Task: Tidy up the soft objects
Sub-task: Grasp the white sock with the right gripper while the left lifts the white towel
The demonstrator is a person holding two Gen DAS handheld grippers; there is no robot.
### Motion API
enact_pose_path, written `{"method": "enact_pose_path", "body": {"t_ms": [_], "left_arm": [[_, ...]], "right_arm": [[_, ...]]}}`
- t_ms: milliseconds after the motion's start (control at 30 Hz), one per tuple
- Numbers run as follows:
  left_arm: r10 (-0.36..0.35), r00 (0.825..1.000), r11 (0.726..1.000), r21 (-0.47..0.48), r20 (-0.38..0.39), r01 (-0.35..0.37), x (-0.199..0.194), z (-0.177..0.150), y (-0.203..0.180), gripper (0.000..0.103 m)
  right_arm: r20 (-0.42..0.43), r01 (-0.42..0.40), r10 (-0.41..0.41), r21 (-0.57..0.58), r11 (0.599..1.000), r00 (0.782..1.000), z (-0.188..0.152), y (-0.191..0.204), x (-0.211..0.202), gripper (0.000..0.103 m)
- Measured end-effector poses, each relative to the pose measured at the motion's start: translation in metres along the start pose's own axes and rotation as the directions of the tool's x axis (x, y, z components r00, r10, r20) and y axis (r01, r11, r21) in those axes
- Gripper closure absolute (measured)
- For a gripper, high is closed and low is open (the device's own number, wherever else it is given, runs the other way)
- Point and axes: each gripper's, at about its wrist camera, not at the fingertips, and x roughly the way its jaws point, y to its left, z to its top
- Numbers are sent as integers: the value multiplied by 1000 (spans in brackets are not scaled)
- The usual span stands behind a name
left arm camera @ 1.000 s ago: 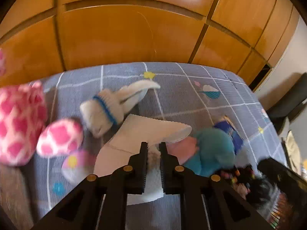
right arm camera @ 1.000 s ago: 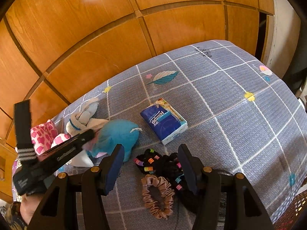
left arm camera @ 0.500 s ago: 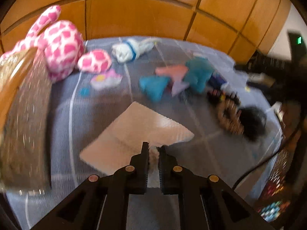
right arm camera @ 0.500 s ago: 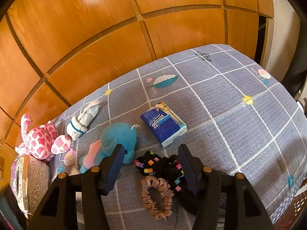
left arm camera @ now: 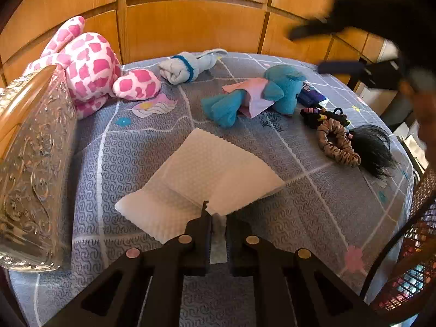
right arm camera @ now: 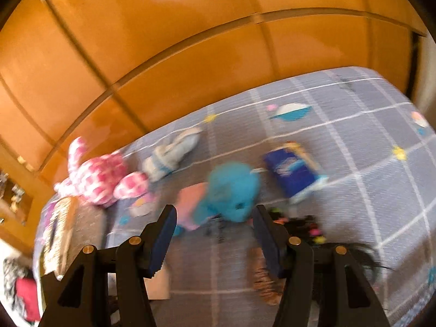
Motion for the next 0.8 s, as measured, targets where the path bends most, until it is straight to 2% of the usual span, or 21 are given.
{"method": "enact_pose_path", "body": {"t_ms": [133, 267, 333, 433, 567, 667, 733, 800], "left_arm": [[-18, 1000, 1000, -7, 18, 18, 1, -2, 2, 94], [-32, 999, 999, -11, 33, 32, 2, -2, 3, 94], [-41, 998, 999, -15, 39, 42, 1, -2, 5, 94], [-58, 997, 998, -25, 46, 59, 0, -3, 8, 94], [-71, 996, 997, -34, 51, 73, 0, -4, 10, 94], [-78, 995, 996, -39, 54, 81, 0, -4, 11, 94], [-85, 995, 995, -43, 55, 87, 0, -4, 12, 94], [-87, 995, 995, -46, 56, 90, -1, -4, 13, 94]], "right_arm": [[-57, -109, 108, -23, 994, 993, 18, 28, 21, 44], [-102, -131, 131, 4, 991, 986, 38, 47, 56, 44], [-138, -153, 161, 67, 986, 977, 51, 51, 83, 40], [-155, -152, 176, 153, 976, 972, 64, 51, 113, 38], [-189, -69, 118, 244, 967, 975, 75, 49, 156, 37], [-213, -51, 111, 271, 961, 971, 79, 53, 181, 37], [-229, -43, 103, 254, 966, 968, 78, 56, 191, 56], [-232, -27, 73, 194, 981, 970, 76, 64, 193, 66]]}}
